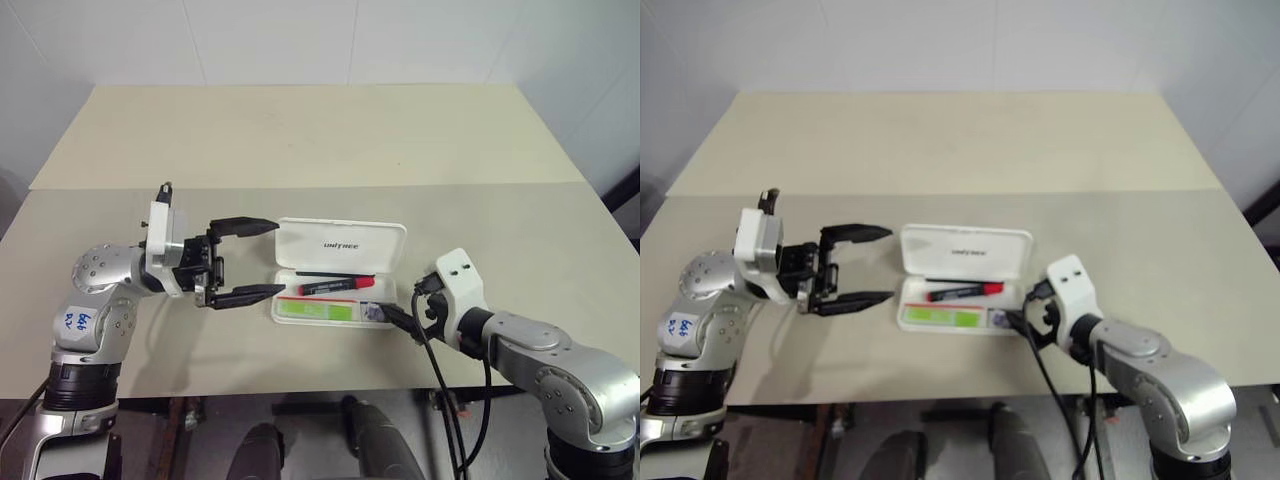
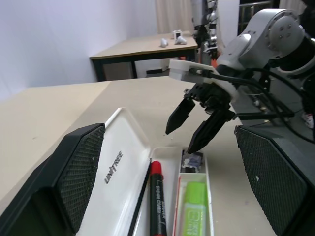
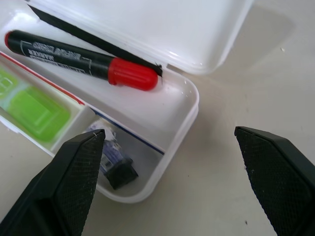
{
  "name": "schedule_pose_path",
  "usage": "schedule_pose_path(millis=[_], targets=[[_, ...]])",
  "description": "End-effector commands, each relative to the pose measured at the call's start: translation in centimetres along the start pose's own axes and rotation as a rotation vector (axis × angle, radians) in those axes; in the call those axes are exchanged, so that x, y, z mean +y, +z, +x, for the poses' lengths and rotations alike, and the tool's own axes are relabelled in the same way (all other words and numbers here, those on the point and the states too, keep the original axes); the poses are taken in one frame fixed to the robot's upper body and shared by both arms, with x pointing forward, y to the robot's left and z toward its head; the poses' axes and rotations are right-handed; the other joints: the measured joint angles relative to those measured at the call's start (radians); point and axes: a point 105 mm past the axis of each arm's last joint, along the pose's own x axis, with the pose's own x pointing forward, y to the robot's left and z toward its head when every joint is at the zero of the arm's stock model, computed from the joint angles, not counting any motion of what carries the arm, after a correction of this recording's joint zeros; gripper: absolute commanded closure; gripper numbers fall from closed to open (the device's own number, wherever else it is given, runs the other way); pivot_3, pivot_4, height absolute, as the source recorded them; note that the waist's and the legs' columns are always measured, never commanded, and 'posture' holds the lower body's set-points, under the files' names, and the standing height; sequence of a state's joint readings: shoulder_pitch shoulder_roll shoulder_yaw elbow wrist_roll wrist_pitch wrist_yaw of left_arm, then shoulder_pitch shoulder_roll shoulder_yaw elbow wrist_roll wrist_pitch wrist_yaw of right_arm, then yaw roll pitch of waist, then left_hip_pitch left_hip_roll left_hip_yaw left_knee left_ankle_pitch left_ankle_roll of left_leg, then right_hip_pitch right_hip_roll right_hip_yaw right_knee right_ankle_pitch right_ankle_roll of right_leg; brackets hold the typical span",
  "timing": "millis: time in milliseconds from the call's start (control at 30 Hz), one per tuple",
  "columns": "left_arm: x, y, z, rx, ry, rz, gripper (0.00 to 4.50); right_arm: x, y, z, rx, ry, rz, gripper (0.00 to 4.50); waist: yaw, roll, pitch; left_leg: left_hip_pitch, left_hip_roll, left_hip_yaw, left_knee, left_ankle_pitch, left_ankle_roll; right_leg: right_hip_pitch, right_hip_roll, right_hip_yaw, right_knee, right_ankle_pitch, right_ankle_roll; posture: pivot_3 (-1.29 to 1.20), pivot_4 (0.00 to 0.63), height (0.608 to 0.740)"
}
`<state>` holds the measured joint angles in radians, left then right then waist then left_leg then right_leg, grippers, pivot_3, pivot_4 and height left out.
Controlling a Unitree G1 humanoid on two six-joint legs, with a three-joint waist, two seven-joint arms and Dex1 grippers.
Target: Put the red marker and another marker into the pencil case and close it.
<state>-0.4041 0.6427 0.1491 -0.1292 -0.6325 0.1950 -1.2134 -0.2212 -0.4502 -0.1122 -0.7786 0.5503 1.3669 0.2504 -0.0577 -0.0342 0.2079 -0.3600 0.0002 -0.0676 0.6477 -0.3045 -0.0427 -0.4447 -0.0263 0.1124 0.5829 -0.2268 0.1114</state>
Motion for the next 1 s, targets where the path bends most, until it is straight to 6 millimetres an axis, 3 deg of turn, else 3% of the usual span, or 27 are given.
schedule_pose_path(millis=[33, 167, 300, 367, 600, 767, 1000], targets=[[2.5, 1.4, -1.6, 0.026, 0.113, 0.114, 0.00, -0.3, 1.1, -0.4, -0.050, -0.012, -0.035, 0.04, 0.001, 0.000, 0.000, 0.000, 0.000, 0.000, 0.000, 0.000, 0.000, 0.000, 0.000, 0.000, 0.000, 0.000, 0.000, 0.00, 0.150, 0.740], [5.0, 1.7, -3.2, 0.078, 0.193, 0.180, 0.00, -1.0, 1.4, -0.7, -0.061, -0.025, -0.048, 0.04, 0.001, 0.000, 0.000, 0.000, 0.000, 0.000, 0.001, 0.000, 0.000, 0.000, 0.000, 0.000, 0.000, 0.000, -0.001, 0.00, 0.150, 0.740], [6.6, 0.4, -4.5, 0.172, 0.228, 0.174, 0.00, -1.5, 2.1, -1.5, -0.099, -0.012, -0.066, 0.04, 0.000, 0.000, 0.000, 0.000, 0.000, 0.000, 0.000, 0.000, 0.000, 0.000, 0.000, -0.001, 0.000, 0.002, 0.003, 0.00, 0.150, 0.740], [7.3, 0.7, -4.2, 0.137, 0.236, 0.186, 0.00, -1.6, 2.6, -1.8, -0.139, 0.007, -0.071, 0.04, 0.002, 0.000, 0.000, 0.000, 0.000, 0.000, -0.001, 0.000, 0.001, 0.000, 0.000, -0.001, 0.000, 0.005, 0.010, 0.00, 0.150, 0.740], [9.3, 0.2, -4.3, 0.089, 0.276, 0.171, 0.00, -1.3, 4.4, -3.8, -0.309, 0.086, -0.073, 0.04, 0.006, 0.000, 0.000, -0.001, -0.001, -0.001, 0.000, -0.001, 0.001, 0.000, -0.001, -0.001, 0.000, 0.006, 0.012, 0.00, 0.150, 0.740], [11.1, 0.1, -4.3, 0.051, 0.325, 0.139, 0.00, 0.2, 5.1, -5.7, -0.406, 0.241, -0.143, 0.04, 0.005, -0.001, 0.000, -0.001, -0.001, -0.001, 0.000, -0.001, 0.001, 0.000, -0.001, -0.001, 0.001, 0.006, 0.013, 0.00, 0.150, 0.740], [12.9, -1.5, -3.7, 0.077, 0.389, 0.075, 0.00, -1.4, 6.0, -6.0, -0.484, 0.195, -0.201, 0.04, 0.005, -0.001, 0.000, 0.000, -0.001, -0.001, 0.001, -0.001, 0.001, 0.000, -0.001, -0.001, 0.002, 0.007, 0.013, 0.00, 0.150, 0.740]])
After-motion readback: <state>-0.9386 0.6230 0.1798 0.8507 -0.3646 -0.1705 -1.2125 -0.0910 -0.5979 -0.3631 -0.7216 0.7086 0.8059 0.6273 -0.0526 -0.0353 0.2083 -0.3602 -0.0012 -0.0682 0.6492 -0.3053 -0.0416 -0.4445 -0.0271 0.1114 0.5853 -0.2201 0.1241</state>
